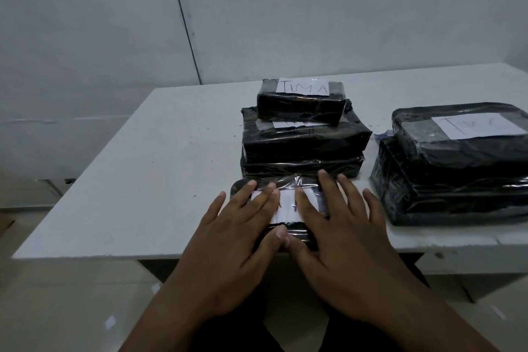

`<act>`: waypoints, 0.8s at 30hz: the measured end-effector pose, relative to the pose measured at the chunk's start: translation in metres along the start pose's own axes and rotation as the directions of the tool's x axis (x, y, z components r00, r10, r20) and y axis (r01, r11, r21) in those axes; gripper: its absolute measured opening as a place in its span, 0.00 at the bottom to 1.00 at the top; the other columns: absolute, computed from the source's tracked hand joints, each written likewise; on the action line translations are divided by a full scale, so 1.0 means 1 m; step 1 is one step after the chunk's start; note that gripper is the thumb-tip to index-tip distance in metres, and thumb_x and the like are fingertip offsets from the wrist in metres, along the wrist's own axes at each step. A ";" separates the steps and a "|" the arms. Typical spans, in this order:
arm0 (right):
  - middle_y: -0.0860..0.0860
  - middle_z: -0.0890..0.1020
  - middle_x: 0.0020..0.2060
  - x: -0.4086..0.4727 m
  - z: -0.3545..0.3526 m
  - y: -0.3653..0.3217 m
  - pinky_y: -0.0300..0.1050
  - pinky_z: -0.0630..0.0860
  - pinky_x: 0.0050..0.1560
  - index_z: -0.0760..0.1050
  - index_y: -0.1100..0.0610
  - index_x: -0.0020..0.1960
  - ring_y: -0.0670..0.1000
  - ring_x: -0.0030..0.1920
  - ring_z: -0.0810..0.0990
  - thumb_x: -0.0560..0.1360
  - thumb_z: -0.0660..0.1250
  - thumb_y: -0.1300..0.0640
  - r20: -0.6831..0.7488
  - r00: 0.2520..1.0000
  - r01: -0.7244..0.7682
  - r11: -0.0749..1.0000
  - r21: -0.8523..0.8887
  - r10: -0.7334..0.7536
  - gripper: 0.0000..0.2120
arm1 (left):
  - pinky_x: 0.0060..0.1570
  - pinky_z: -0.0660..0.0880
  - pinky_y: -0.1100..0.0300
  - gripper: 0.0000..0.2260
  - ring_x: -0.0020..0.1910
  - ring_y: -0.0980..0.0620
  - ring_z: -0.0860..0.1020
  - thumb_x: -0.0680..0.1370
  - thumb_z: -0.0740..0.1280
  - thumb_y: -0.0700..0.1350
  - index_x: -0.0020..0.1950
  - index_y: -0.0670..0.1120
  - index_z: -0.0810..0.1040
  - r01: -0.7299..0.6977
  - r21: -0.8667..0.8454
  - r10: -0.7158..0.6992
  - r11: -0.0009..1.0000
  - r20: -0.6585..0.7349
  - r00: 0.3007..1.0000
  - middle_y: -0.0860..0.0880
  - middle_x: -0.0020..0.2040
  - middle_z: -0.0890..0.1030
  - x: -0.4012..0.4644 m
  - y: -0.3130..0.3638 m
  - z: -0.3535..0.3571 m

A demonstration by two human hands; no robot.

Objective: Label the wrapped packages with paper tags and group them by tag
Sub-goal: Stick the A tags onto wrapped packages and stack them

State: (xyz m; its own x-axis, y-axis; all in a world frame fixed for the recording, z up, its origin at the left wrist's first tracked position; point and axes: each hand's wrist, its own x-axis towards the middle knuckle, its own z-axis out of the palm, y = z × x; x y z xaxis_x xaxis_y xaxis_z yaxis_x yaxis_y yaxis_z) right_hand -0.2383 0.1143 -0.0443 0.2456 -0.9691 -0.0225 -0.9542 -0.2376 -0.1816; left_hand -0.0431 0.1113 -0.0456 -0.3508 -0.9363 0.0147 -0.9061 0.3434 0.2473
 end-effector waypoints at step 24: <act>0.48 0.29 0.80 -0.004 -0.003 0.013 0.43 0.37 0.76 0.35 0.53 0.83 0.48 0.80 0.35 0.76 0.48 0.26 0.042 0.998 -0.055 0.972 0.229 0.046 0.47 | 0.81 0.42 0.58 0.40 0.78 0.65 0.32 0.73 0.37 0.75 0.83 0.59 0.39 0.090 0.004 -0.090 0.996 0.008 0.996 0.64 0.81 0.36 0.001 0.006 0.002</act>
State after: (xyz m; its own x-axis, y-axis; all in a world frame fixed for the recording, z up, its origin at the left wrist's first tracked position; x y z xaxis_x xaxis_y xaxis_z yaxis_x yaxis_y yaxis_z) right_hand -0.2524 0.1153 -0.0434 0.2080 -0.9754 -0.0725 -0.9017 -0.1625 -0.4006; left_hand -0.0493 0.1130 -0.0464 -0.2699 -0.9628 -0.0148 -0.9347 0.2582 0.2442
